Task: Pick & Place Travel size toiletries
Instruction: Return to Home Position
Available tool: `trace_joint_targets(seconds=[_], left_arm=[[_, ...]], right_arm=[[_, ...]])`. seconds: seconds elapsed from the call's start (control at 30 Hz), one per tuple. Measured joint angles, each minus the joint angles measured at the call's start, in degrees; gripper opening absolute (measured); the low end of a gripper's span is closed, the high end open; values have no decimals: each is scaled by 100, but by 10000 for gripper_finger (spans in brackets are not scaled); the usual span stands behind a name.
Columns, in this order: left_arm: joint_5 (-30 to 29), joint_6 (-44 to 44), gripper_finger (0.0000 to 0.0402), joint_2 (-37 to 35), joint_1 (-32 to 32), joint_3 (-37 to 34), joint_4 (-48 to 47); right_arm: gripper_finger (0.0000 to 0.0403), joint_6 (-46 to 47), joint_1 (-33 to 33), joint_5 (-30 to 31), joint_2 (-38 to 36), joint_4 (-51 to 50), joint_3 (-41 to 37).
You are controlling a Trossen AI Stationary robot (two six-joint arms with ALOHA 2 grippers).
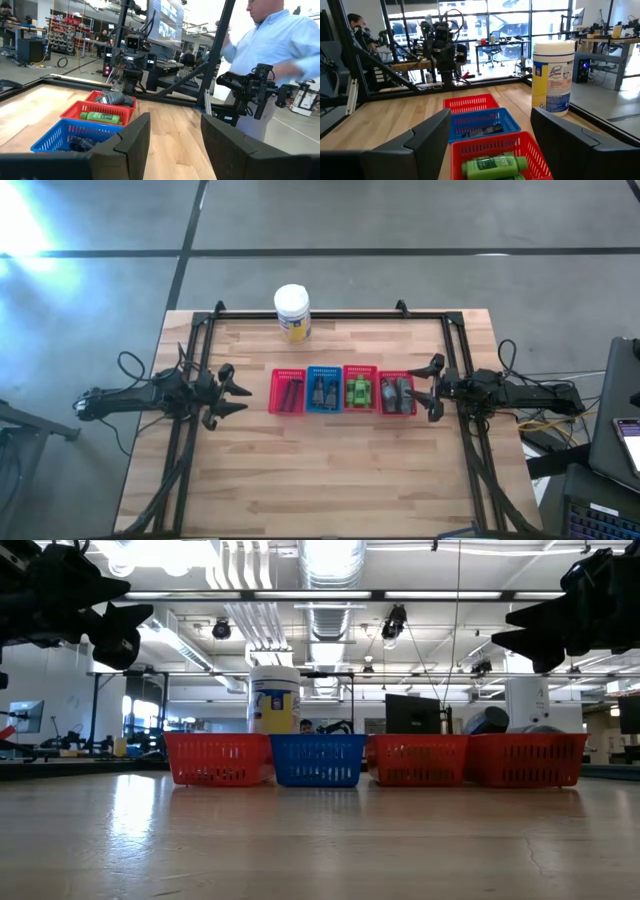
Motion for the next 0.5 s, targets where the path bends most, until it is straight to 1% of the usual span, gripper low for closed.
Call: trace_joint_targets(seconds=[0.5], left_arm=[[-1, 0, 181, 0, 1, 0, 1]], right_arm=[[232, 0, 2, 0, 3, 0, 0]])
